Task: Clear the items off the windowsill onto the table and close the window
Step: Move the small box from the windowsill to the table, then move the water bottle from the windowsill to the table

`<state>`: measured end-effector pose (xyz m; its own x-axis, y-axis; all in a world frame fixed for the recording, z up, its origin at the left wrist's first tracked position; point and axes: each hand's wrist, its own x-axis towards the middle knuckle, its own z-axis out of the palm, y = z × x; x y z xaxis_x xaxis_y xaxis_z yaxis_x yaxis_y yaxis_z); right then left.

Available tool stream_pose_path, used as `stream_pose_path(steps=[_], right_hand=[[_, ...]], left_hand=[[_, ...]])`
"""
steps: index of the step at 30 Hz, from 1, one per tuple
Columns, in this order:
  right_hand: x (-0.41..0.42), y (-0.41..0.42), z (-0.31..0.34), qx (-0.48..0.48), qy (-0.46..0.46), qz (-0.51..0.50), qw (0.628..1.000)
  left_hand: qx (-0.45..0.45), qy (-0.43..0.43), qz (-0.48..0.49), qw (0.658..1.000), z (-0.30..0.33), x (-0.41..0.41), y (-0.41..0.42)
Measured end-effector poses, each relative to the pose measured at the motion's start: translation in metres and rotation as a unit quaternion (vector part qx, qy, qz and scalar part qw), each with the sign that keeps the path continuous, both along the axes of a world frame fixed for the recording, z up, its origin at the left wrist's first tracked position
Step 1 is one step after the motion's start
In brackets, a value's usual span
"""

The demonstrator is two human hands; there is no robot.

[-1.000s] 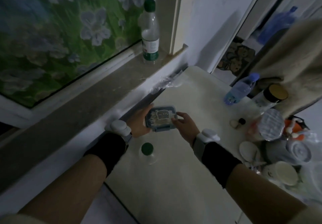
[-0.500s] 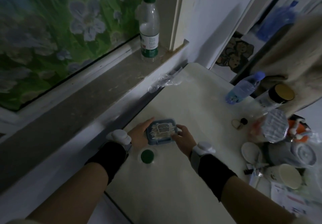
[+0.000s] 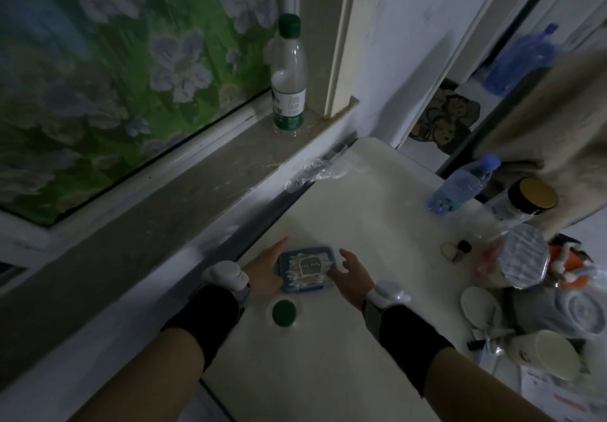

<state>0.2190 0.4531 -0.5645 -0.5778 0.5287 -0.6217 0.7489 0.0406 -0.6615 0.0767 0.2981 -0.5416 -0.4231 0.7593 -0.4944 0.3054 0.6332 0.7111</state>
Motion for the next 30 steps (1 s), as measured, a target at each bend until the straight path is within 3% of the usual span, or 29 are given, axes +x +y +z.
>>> stream_pose_path(steps=[3, 8, 16, 20, 27, 30], right_hand=[[-0.009, 0.008, 0.019, -0.012, 0.033, -0.022, 0.999], [-0.024, 0.020, 0.045, -0.003, 0.065, -0.027, 0.997], [-0.048, 0.041, 0.101, 0.082, 0.105, 0.066, 0.989], [-0.066, 0.055, 0.131, 0.079, 0.146, 0.040, 0.985], [-0.111, 0.066, 0.186, 0.052, 0.237, 0.003, 0.970], [-0.136, 0.069, 0.208, 0.025, 0.266, 0.003, 0.964]], left_hand=[[0.026, -0.026, -0.011, 0.999, 0.017, -0.007, 0.002], [0.056, 0.049, 0.014, 0.997, 0.049, -0.022, 0.010], [0.108, -0.022, 0.134, 0.985, 0.107, -0.053, 0.024], [0.162, -0.077, 0.172, 0.969, 0.137, -0.073, 0.032], [0.197, 0.096, 0.168, 0.961, 0.174, -0.104, 0.058], [0.195, 0.074, 0.181, 0.961, 0.188, -0.122, 0.071]])
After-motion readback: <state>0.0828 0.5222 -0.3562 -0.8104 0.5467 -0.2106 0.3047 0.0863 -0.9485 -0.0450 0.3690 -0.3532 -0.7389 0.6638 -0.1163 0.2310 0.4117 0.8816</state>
